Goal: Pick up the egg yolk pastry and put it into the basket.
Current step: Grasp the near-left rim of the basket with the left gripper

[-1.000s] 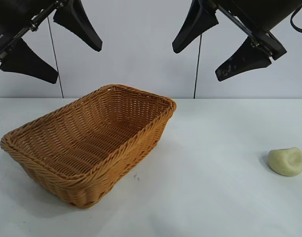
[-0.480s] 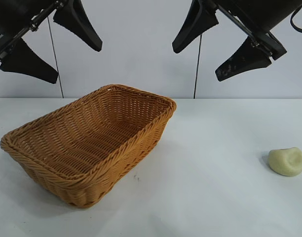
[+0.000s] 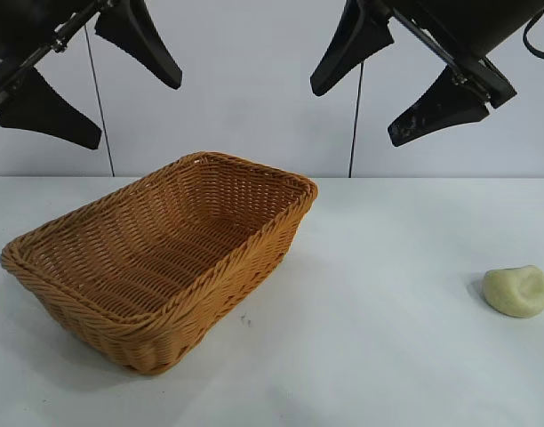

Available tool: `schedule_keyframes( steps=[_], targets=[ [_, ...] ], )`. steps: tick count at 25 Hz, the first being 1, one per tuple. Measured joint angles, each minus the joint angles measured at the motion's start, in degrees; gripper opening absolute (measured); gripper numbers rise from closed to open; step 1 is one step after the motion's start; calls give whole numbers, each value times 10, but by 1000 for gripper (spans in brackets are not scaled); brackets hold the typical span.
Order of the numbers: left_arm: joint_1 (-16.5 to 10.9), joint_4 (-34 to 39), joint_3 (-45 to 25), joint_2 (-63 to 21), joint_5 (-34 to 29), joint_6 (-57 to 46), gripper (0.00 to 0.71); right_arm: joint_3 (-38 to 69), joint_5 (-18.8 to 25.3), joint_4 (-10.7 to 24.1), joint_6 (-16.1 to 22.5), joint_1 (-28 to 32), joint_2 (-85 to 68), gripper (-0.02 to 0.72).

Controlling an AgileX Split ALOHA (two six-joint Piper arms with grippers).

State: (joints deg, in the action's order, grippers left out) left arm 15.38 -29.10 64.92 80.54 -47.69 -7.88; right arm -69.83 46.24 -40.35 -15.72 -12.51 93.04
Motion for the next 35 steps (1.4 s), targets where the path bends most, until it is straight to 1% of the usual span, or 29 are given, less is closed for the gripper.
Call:
schedule_keyframes(
  steps=[4, 7, 10, 14, 19, 26, 33, 35],
  targets=[
    [16, 60, -39, -49, -13, -129, 696, 0, 0, 0, 0, 0, 0, 642],
    [20, 117, -76, -61, -11, -252, 696, 0, 0, 0, 0, 0, 0, 642],
    [20, 156, -109, -60, 9, -347, 696, 0, 0, 0, 0, 0, 0, 642],
    [20, 172, -122, -39, 42, -432, 696, 0, 0, 0, 0, 0, 0, 642],
    [20, 174, -123, 24, 79, -460, 696, 0, 0, 0, 0, 0, 0, 642],
    [20, 174, -123, 113, 88, -485, 696, 0, 0, 0, 0, 0, 0, 642],
    [20, 163, -123, 193, 143, -488, 696, 0, 0, 0, 0, 0, 0, 642],
    [20, 157, -123, 209, 149, -488, 696, 0, 0, 0, 0, 0, 0, 642]
  ],
)
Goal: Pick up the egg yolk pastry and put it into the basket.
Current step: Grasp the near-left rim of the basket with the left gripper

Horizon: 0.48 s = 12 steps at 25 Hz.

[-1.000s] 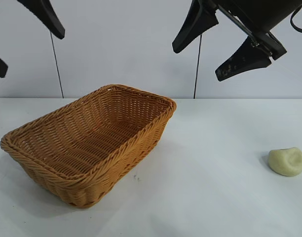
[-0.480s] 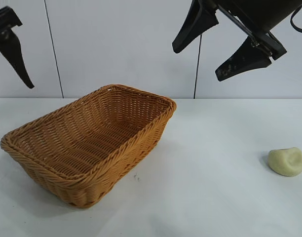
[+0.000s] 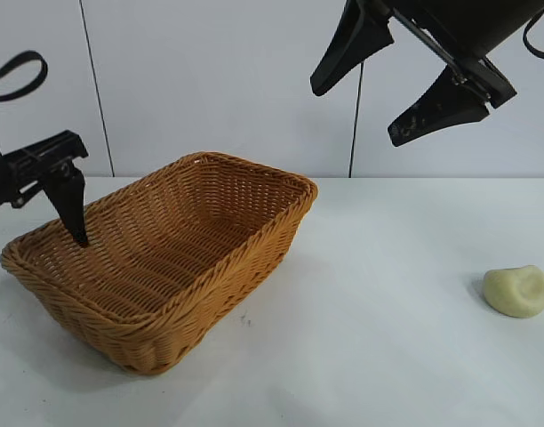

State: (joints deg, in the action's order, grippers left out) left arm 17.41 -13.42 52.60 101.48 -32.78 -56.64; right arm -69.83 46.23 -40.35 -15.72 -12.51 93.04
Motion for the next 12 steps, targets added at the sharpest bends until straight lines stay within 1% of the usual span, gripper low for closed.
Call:
schedule_keyframes(
  steps=[3, 5, 6, 7, 9, 11, 12],
  targets=[
    [0, -10, 0, 13, 2, 0, 694, 0, 0, 0, 0, 0, 0, 642],
    [0, -17, 0, 15, 5, 0, 645, 0, 0, 0, 0, 0, 0, 642],
    [0, -18, 0, 15, 6, 0, 591, 0, 0, 0, 0, 0, 0, 642],
    [0, -18, 0, 15, 6, 0, 524, 0, 0, 0, 0, 0, 0, 642],
    [0, -18, 0, 15, 6, 0, 372, 0, 0, 0, 0, 0, 0, 642],
    [0, -20, 0, 15, 7, 0, 200, 0, 0, 0, 0, 0, 0, 642],
    [0, -23, 0, 15, 8, -4, 153, 0, 0, 1, 0, 0, 0, 642]
  ],
)
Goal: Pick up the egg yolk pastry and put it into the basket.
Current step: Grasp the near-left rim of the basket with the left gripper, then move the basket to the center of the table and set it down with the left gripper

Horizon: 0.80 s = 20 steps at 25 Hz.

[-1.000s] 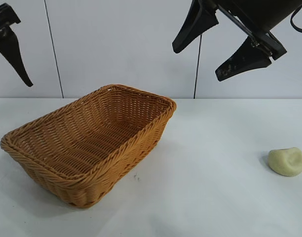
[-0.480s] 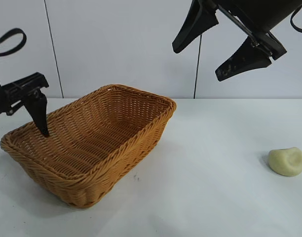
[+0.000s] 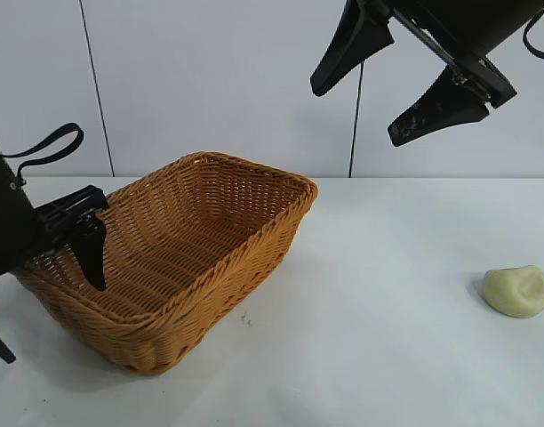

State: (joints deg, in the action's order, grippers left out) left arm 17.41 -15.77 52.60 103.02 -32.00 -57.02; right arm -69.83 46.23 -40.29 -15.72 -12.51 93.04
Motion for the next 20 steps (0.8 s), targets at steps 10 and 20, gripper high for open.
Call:
schedule_keyframes(
  steps=[10, 20],
  targets=[
    [2, 6, 87, 1, -93, 109, 143, 0, 0, 0, 0, 0, 0, 642],
    [-37, 4, 227, 54, -214, 275, 143, 0, 0, 2, 0, 0, 0, 642]
  ],
)
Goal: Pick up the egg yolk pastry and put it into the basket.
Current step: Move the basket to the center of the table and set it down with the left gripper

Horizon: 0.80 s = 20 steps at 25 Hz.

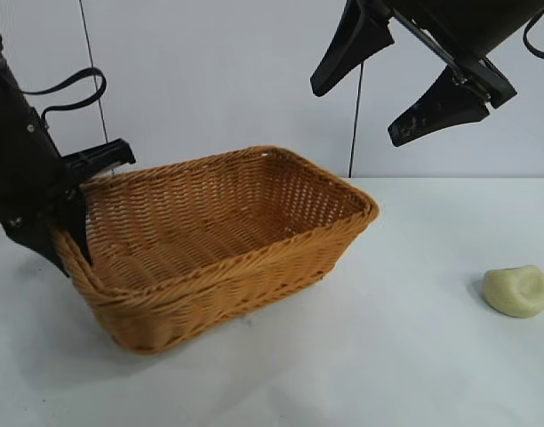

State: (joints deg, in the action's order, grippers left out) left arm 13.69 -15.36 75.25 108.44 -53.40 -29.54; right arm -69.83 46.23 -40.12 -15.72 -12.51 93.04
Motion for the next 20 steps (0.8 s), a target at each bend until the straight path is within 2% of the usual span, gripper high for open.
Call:
schedule_keyframes(
  steps=[10, 20],
  targets=[
    [0, -7, 124, 81, -103, 146, 143, 0, 0, 0, 0, 0, 0, 642],
    [0, -30, 137, 131, -86, 193, 143, 0, 0, 1, 0, 0, 0, 642]
  ],
)
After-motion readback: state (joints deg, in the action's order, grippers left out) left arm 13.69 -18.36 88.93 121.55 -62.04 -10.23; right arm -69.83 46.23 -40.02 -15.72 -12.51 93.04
